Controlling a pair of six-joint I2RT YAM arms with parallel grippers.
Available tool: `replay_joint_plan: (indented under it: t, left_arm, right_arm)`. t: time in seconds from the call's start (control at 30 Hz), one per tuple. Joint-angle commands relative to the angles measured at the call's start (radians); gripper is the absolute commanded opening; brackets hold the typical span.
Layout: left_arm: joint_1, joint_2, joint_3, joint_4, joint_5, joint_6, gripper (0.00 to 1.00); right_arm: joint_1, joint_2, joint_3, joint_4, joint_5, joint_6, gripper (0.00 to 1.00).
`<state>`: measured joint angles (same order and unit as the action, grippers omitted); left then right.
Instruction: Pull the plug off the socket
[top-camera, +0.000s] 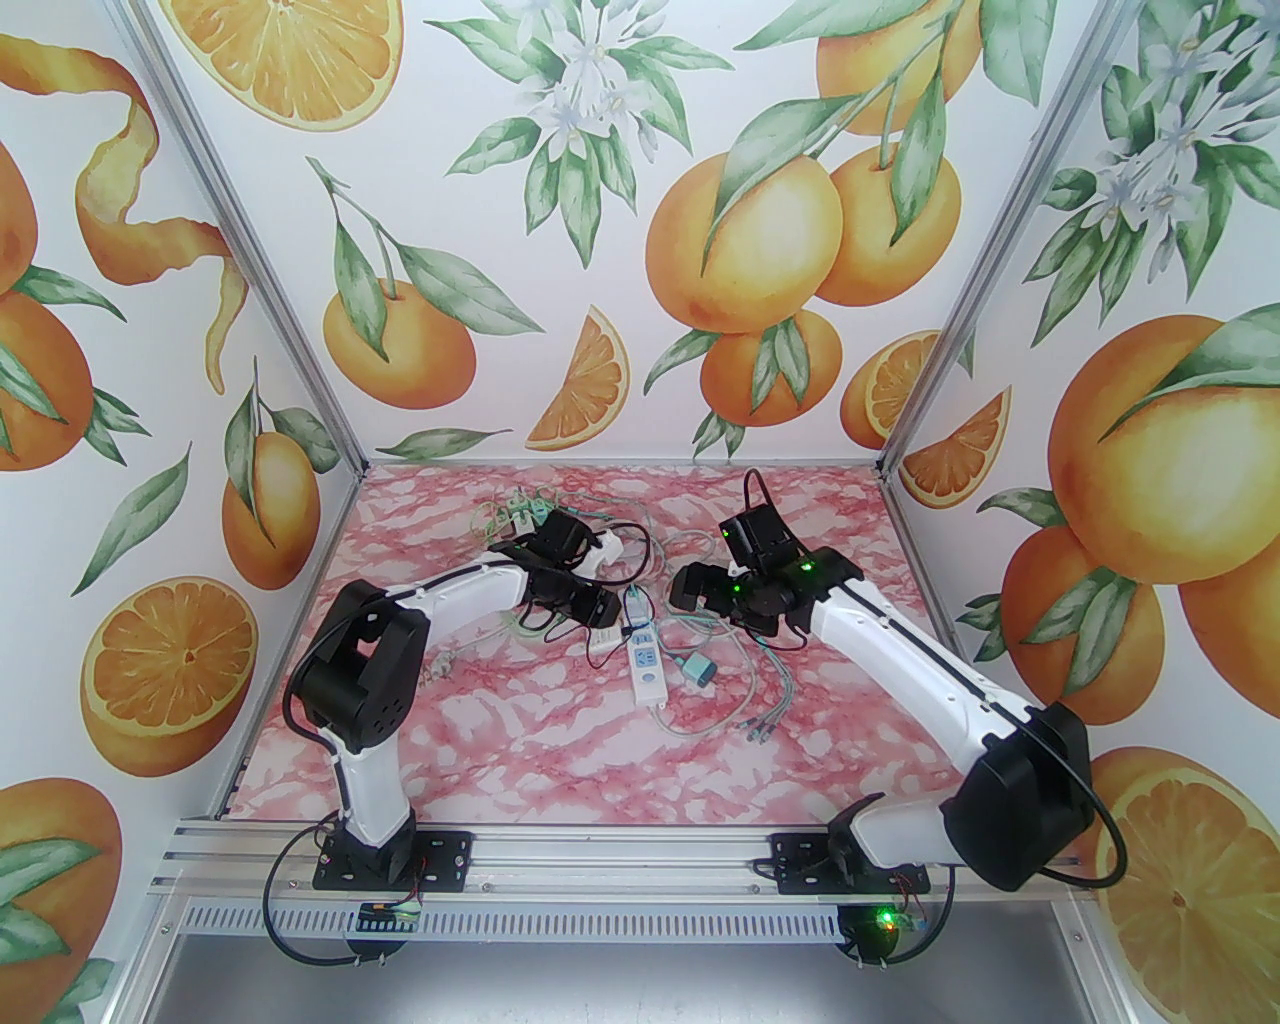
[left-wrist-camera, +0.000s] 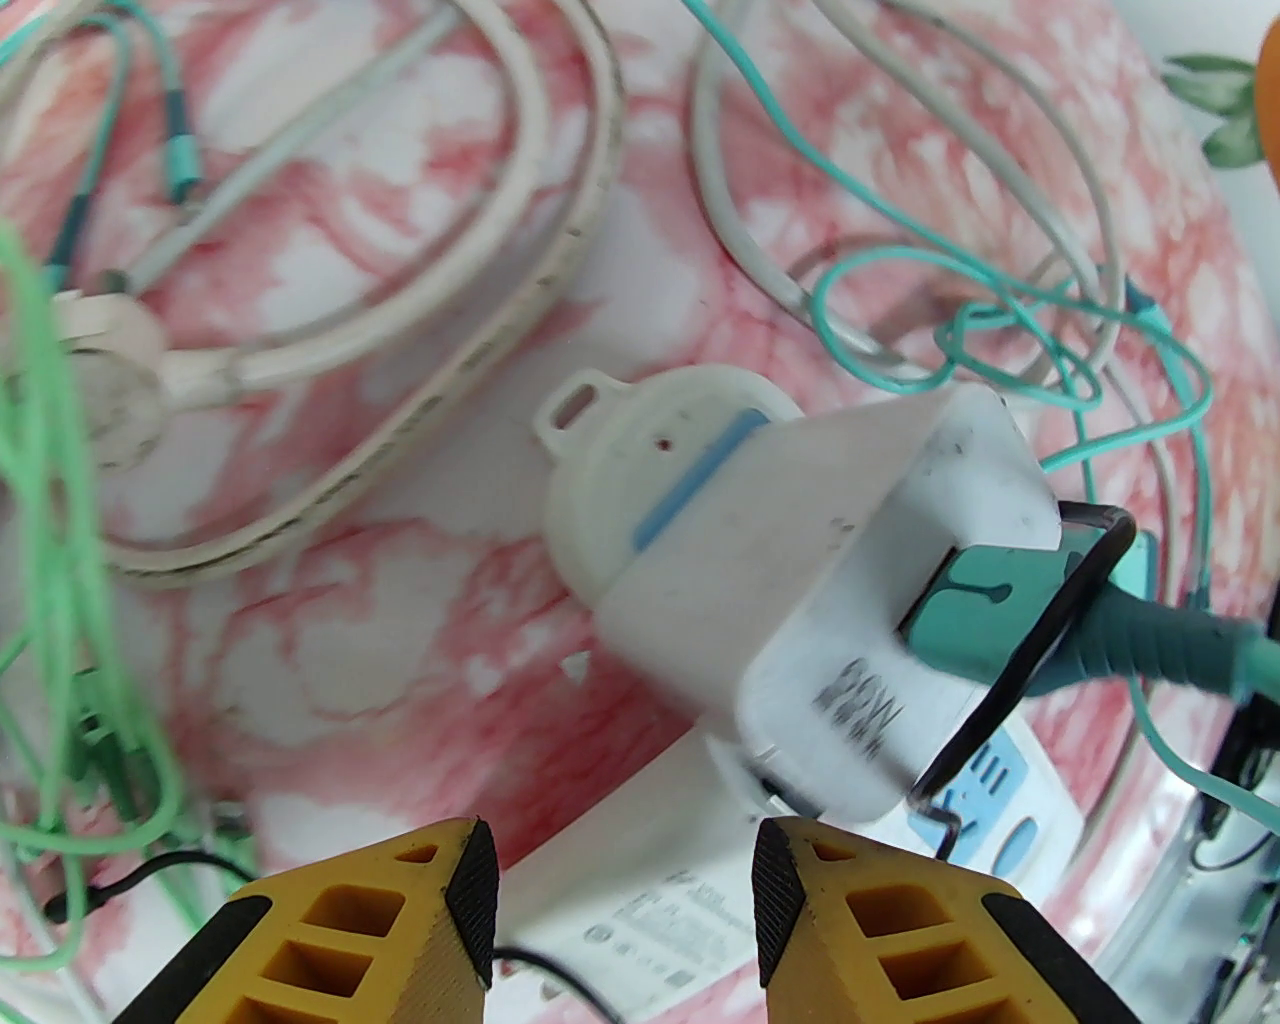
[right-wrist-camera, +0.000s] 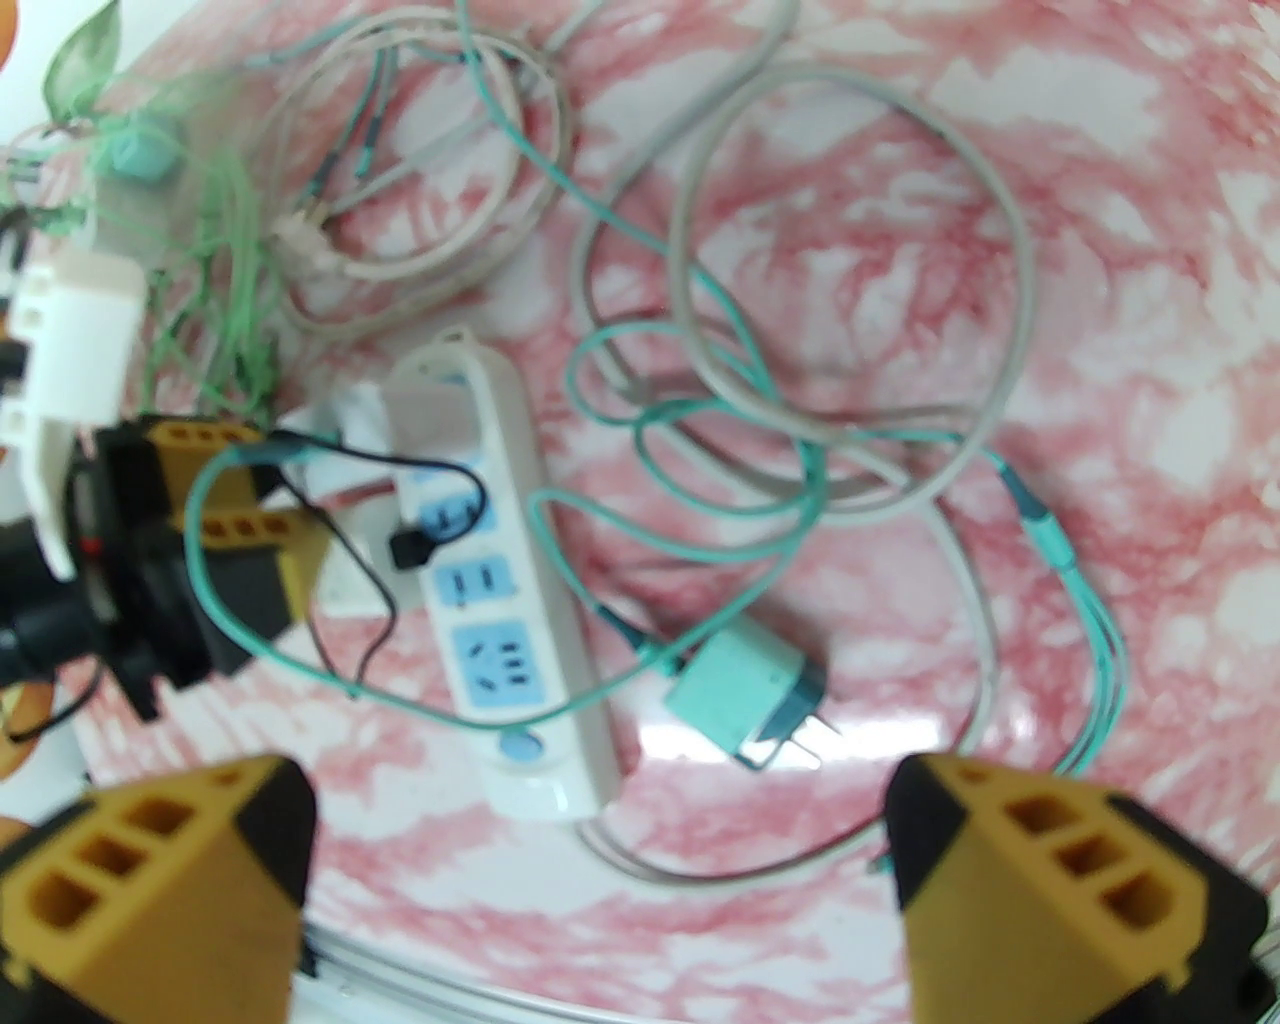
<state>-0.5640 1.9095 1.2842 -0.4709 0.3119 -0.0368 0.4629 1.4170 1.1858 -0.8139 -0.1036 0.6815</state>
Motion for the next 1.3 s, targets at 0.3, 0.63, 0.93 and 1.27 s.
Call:
replay_joint_plan:
  t: [0.3,0.63,0.93,1.27]
  left_arm:
    - [-0.041,0.060,0.111,0.039,-0.025,0.057,0.51]
    - [-0.056,0.113,0.192,0.032,-0.012,0.105,0.52]
    - [-0.066,0.155,0.235,0.041,-0.011,0.135,0.53]
    - [-0.079,0.167,0.253,0.038,0.021,0.131,0.28]
  right_arm:
    - [-0.008,-0.010,-0.043,0.029,-0.049,-0.009,1.00]
    - [-0.007,-0.007,-0.066,0.033,-0.070,-0.010,1.00]
    - [-0.008,-0.003,-0.078,0.030,-0.081,-0.016,1.00]
    - [-0.008,-0.007,-0.096,0.023,-0.074,-0.025,1.00]
